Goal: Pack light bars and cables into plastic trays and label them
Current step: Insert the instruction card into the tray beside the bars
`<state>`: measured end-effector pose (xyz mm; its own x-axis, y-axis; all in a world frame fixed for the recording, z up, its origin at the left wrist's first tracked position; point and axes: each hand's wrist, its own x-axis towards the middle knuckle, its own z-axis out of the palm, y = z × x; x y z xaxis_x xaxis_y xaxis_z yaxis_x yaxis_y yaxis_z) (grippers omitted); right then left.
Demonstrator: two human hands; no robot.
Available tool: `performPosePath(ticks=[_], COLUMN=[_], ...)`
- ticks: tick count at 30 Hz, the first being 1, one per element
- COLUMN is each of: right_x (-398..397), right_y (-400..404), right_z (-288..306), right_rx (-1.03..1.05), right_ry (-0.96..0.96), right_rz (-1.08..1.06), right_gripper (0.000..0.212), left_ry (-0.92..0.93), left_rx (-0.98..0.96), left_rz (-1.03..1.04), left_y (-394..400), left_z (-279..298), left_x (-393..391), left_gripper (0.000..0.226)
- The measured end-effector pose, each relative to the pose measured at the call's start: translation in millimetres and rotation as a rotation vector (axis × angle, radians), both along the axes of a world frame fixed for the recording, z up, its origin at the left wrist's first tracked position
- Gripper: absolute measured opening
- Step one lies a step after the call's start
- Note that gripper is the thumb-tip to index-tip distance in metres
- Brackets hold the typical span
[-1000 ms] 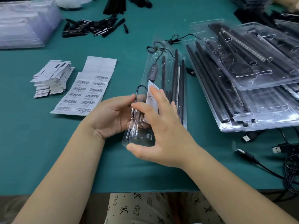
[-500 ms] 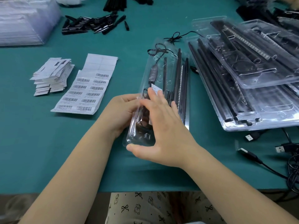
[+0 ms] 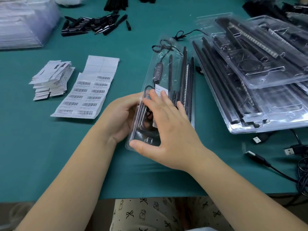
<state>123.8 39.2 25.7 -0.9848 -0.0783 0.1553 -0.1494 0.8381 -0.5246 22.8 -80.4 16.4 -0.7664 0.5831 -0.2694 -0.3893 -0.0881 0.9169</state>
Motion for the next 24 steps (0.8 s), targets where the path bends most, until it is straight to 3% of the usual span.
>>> performPosePath(ticks=[7, 12, 17, 21, 24], right_x=[4.5, 4.7, 5.0, 3.0, 4.2], right_y=[1.6, 2.1, 3.9, 2.1, 1.2], right_z=[0.2, 0.7, -1.4, -3.3, -4.1], right_rx=[-0.05, -0.118, -0.124, -0.09, -0.084], right_ry=[0.031, 0.026, 0.041, 0.042, 0.058], right_rz=[0.037, 0.048, 0.044, 0.051, 0.047], right_gripper=[0.086, 0.082, 0.077, 0.075, 0.075], left_ry=[-0.051, -0.088, -0.003, -0.141, -0.077], left_rx=[-0.032, 0.029, 0.023, -0.001, 0.003], left_rz=[0.117, 0.078, 0.05, 0.112, 0.113], left_y=[5.4, 6.5, 9.1, 8.0, 6.4], left_z=[-0.2, 3.5, 4.5, 4.5, 3.5], left_x=[0.6, 1.8, 7.6, 7.1, 7.5], left_gripper=[0.04, 0.026, 0.02, 0.025, 0.037])
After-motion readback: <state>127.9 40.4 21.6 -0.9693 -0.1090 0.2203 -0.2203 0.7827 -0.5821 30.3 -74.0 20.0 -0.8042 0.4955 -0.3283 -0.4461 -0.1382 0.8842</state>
